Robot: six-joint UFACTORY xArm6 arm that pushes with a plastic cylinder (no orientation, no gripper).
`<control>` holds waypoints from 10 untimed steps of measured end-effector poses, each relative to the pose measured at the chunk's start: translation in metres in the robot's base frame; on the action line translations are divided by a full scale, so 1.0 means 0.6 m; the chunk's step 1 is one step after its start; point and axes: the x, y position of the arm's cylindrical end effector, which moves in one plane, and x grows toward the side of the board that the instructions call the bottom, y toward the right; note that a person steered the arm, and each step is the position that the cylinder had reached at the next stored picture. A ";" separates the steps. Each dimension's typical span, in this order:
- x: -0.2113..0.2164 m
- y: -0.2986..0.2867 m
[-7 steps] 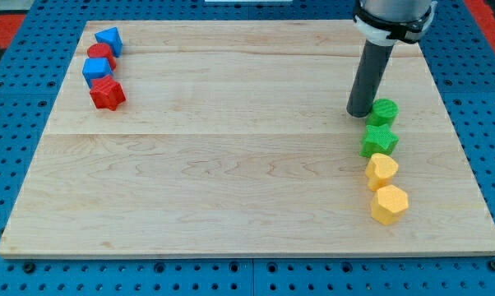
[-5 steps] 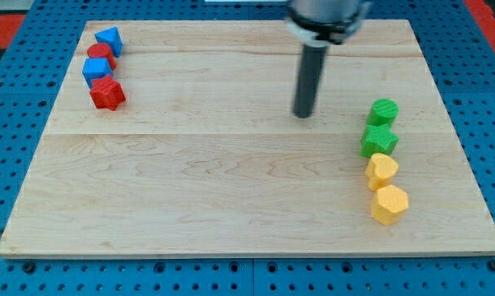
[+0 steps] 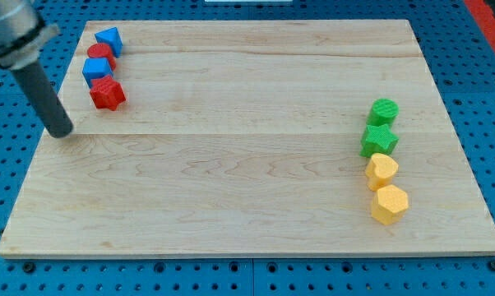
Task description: Move the red star to the center
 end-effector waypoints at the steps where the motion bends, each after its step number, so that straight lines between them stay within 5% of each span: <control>1: -0.064 -0.033; 2: -0.092 -0.015; 5: -0.100 0.252; 10: -0.187 0.329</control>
